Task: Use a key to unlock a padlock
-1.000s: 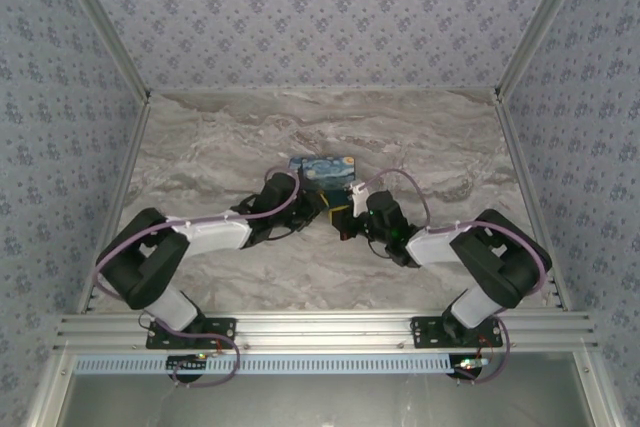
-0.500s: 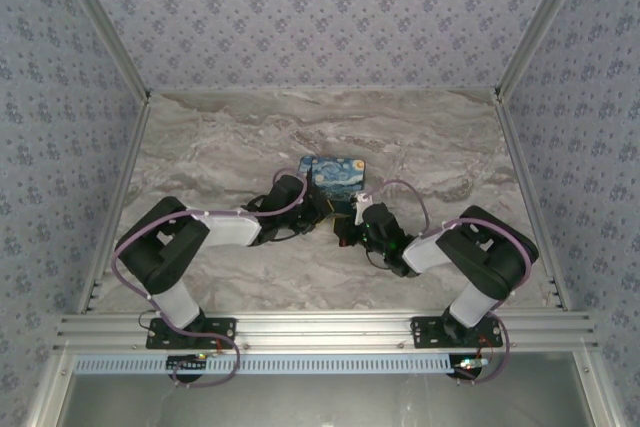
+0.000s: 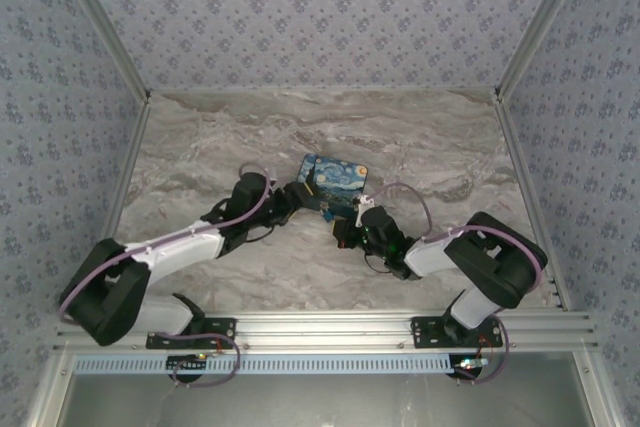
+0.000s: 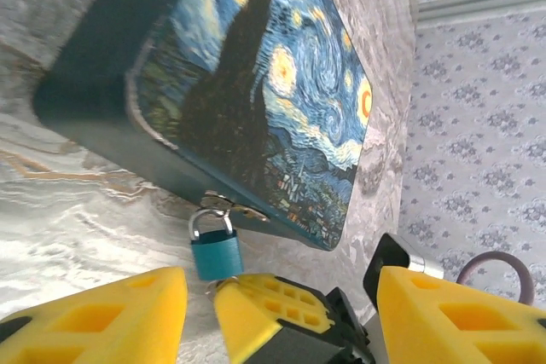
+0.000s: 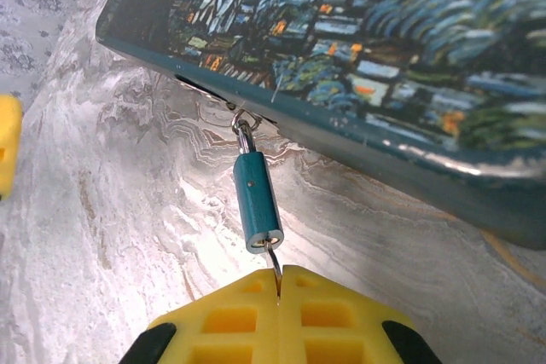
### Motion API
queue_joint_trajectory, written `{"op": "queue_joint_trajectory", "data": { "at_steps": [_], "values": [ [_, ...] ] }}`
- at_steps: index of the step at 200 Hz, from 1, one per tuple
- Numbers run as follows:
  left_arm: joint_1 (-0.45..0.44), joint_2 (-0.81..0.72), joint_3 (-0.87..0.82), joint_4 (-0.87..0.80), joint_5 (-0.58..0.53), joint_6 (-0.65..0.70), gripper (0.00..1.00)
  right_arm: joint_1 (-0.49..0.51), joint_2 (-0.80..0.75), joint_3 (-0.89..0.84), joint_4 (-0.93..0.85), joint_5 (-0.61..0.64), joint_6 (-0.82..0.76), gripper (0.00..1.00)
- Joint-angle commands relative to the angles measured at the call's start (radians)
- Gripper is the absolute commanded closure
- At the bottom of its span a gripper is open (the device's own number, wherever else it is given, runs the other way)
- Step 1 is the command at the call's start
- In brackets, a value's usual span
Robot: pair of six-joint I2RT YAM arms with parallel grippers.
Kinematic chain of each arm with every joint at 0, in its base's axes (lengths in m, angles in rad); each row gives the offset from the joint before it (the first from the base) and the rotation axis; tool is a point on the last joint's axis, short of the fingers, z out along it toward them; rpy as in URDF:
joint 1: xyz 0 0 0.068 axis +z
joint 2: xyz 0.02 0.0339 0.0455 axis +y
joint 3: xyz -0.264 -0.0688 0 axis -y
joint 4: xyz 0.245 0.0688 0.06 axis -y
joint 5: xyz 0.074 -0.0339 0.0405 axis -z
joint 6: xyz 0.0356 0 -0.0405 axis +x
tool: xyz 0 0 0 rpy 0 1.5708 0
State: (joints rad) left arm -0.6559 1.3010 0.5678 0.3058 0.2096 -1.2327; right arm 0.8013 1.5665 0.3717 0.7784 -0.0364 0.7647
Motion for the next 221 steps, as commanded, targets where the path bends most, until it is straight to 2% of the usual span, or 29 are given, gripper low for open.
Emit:
{"op": "queue_joint_trajectory", "data": {
  "at_steps": [1,49,113,221],
  "values": [
    [0.003,-0.03,-0.051,-0.017,0.006,-0.027,0.4,0.009,-0.043,0.017,-0.059,0.017,0.085,1.0],
    [-0.021,0.049,-0.121,0.192,0.056,-0.163,0.49,0.008,-0.066,0.065,-0.13,-0.009,0.15,1.0],
    [-0.09,0.302,-0.111,0.542,0.073,-0.294,0.54,-0.028,-0.065,0.078,-0.144,-0.071,0.283,1.0],
    [-0.131,0.466,-0.082,0.716,0.02,-0.381,0.57,-0.035,-0.053,0.08,-0.141,-0.09,0.317,1.0]
  ]
}}
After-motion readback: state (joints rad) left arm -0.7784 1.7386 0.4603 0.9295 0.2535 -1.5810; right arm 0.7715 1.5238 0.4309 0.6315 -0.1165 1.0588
